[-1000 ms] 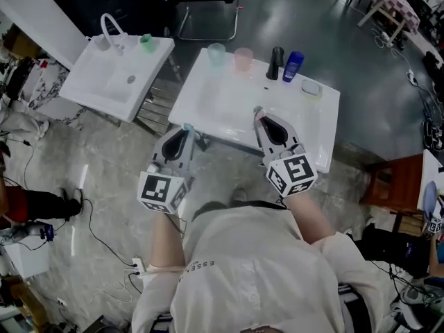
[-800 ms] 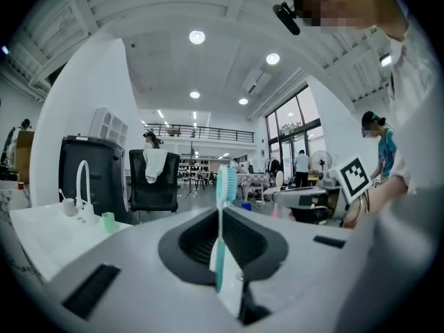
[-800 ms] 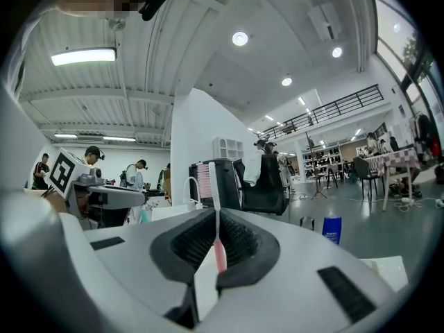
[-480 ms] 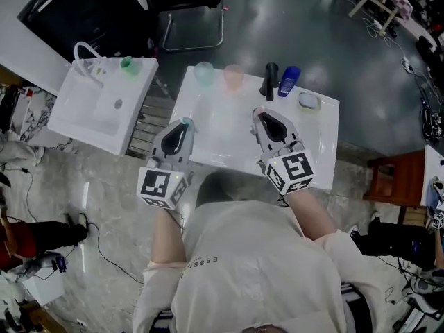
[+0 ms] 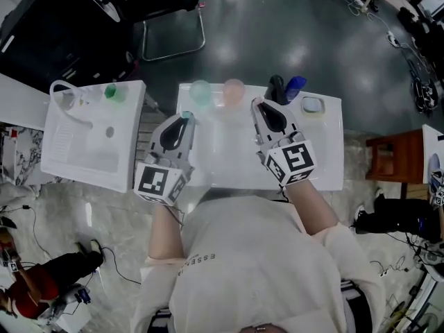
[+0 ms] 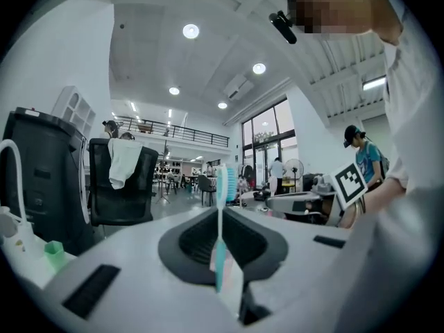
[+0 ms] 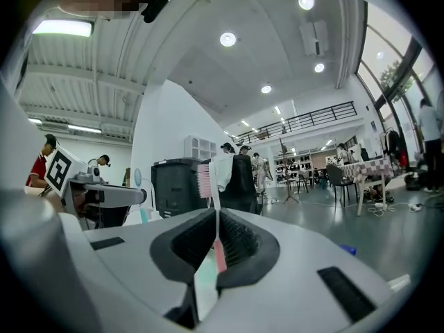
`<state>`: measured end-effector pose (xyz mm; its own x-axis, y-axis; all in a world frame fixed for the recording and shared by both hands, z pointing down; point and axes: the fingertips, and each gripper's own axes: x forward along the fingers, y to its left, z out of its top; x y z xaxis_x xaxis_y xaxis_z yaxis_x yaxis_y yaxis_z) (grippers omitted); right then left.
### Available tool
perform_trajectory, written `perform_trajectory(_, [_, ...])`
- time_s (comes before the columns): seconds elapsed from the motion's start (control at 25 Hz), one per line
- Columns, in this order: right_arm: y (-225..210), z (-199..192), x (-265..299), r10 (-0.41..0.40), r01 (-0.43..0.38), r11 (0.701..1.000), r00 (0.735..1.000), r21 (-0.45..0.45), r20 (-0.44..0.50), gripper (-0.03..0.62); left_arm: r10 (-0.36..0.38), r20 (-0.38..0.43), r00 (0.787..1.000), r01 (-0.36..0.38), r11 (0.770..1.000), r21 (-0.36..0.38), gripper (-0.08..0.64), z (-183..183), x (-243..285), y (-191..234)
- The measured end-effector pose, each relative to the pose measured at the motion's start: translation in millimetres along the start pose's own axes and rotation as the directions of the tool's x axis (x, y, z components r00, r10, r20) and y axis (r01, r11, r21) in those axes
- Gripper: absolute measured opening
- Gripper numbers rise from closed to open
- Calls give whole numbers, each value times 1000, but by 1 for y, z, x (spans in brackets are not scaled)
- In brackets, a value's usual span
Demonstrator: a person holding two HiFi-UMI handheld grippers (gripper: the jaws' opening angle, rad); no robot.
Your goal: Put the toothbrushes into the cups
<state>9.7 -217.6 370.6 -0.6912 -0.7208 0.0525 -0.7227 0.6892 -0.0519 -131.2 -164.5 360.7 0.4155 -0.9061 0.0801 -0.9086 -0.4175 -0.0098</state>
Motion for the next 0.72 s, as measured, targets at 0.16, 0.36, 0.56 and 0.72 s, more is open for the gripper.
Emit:
perform_trajectory(0.16, [-5, -7, 25, -17, 17, 999, 1000, -28, -6, 29, -24, -6, 1000, 24, 1000, -14, 18, -9, 12, 18])
perform_trajectory(0.36, [-14, -14, 56, -45, 44, 999, 999, -13, -22, 29, -65, -8, 998, 64, 997, -36, 18, -16, 26, 36])
perform_trajectory(0.56, [-24, -31, 85, -52, 52, 998, 998, 16, -37, 29, -106, -16, 994, 105, 993, -48, 18, -30, 37, 49])
perform_trajectory(0.72, [-30, -57, 105, -49, 57, 992, 996, 108, -70, 29, -119, -16, 993, 118, 991, -58, 18, -38, 40, 59])
